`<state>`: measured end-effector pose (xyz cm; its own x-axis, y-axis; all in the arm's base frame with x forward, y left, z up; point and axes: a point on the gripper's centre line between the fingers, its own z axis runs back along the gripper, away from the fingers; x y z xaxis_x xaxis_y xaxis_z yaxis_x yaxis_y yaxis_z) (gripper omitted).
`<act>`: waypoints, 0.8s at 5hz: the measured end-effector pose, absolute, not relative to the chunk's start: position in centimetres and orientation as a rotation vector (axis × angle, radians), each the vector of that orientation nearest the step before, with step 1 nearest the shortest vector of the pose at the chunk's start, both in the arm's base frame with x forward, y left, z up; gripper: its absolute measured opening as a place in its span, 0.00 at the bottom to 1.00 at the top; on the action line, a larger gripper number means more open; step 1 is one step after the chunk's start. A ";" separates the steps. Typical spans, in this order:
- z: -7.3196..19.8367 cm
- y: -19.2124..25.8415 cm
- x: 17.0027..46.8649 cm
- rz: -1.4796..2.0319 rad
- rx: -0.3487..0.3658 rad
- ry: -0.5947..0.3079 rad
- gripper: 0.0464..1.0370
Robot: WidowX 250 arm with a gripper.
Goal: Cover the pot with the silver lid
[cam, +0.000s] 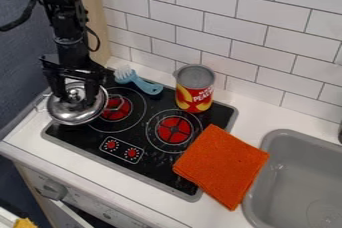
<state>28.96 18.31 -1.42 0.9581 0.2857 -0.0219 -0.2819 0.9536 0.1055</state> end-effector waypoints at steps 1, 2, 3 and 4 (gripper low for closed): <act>0.1 17.7 29.3 0.281 0.077 -0.013 0.97; 2.3 17.1 29.7 0.257 0.080 -0.054 0.96; 4.4 16.4 29.4 0.256 0.060 -0.089 0.96; 5.8 16.3 28.8 0.284 0.085 -0.104 0.96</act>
